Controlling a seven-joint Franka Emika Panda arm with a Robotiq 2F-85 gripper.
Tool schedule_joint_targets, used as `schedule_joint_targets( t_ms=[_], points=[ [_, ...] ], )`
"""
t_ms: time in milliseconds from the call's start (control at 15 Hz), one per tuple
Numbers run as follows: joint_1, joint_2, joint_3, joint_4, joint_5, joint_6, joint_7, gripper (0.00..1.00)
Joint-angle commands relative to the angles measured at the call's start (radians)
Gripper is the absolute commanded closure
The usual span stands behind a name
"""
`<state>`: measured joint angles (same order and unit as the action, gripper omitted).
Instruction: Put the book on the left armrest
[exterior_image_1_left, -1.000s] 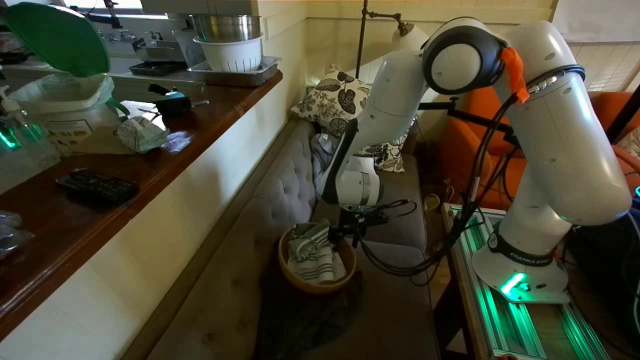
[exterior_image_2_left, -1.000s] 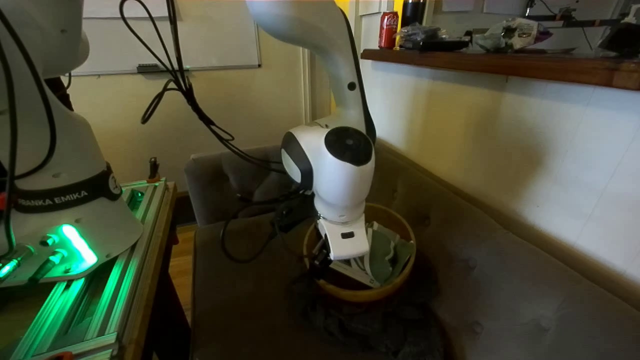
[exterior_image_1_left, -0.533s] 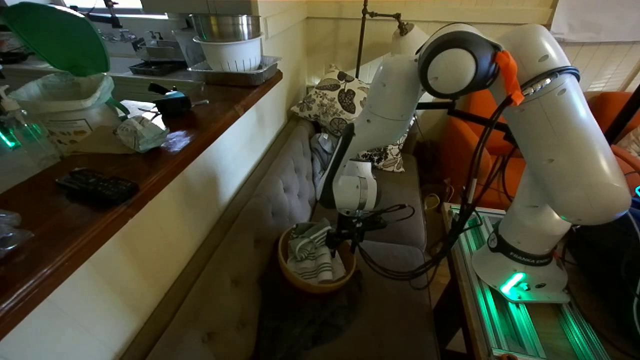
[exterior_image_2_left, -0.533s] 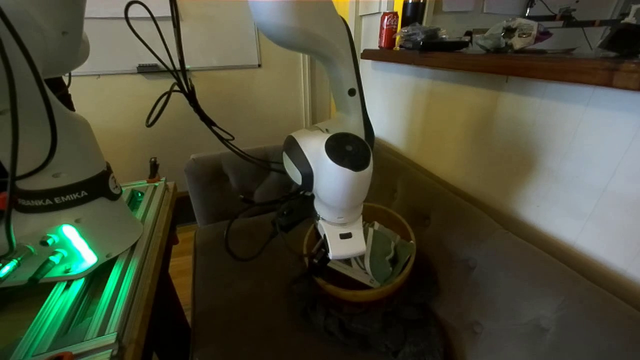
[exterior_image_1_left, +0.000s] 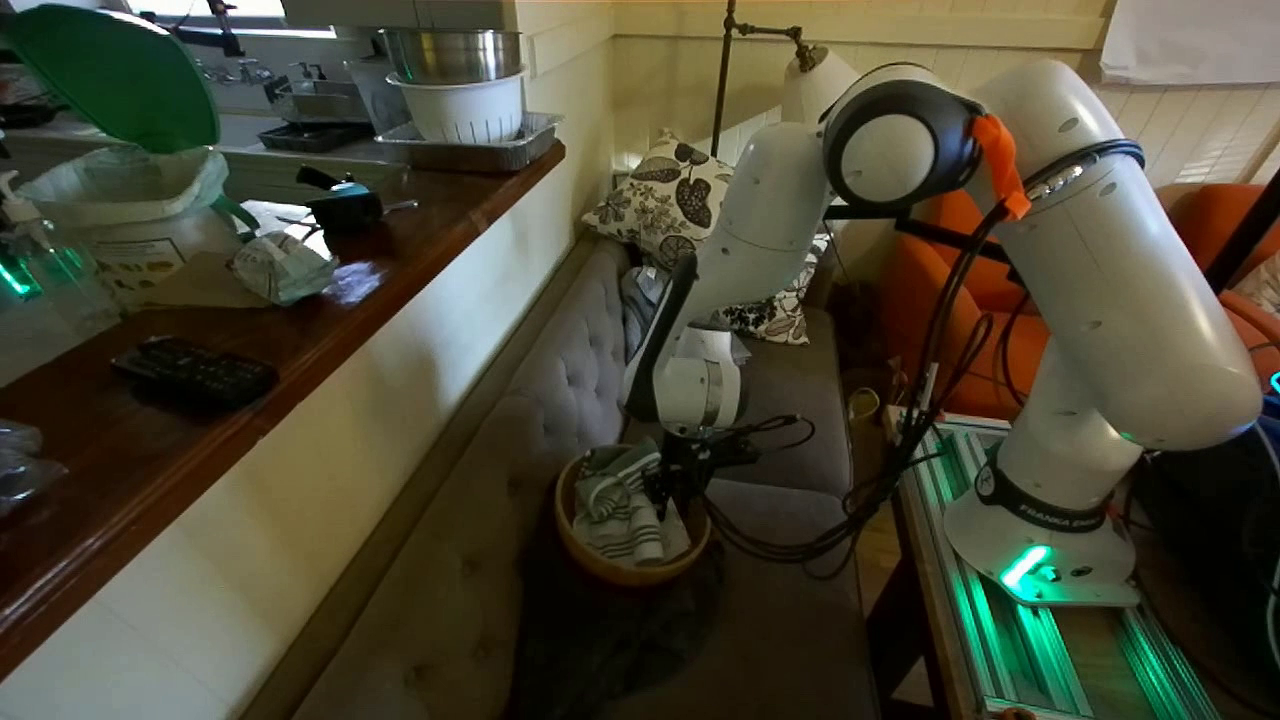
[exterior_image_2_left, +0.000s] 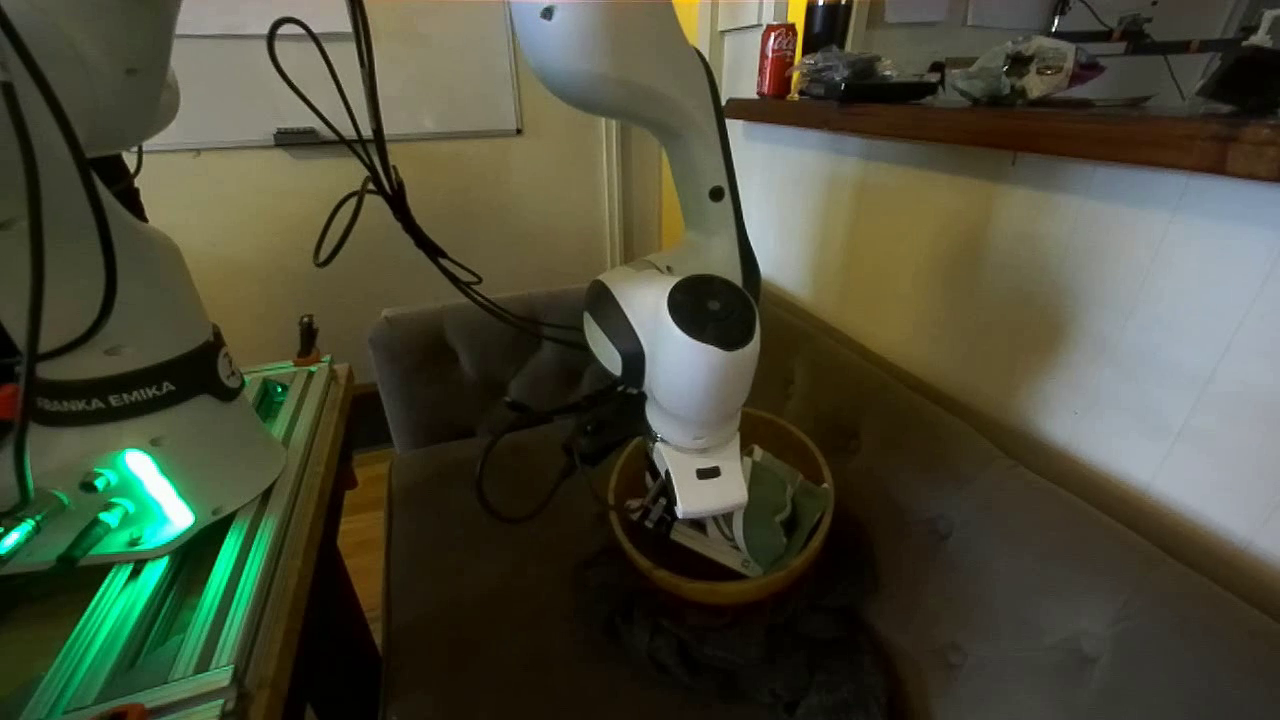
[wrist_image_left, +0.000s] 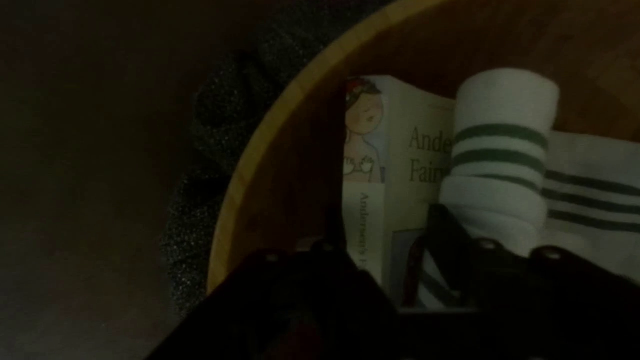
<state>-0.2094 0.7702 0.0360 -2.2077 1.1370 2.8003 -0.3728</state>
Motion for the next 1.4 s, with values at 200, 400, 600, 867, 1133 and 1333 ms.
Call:
schedule_joint_targets(
  t_ms=[200,400,600,867,1133,1333],
  points=[
    [-0.014,0.072,-0.016,0.073,0.011,0.011,0.013,0.52],
    [-0.012,0.098,-0.023,0.096,0.004,0.007,0.014,0.44],
    [-0.013,0.116,-0.018,0.117,0.001,-0.007,0.013,0.69],
    [-0.016,0.096,-0.016,0.107,0.004,-0.011,0.009,0.94],
    [0.007,-0.001,-0.043,0.008,-0.018,-0.014,0.035,0.94],
    [0.019,-0.154,-0.048,-0.140,0.002,0.030,-0.007,0.94]
  ],
)
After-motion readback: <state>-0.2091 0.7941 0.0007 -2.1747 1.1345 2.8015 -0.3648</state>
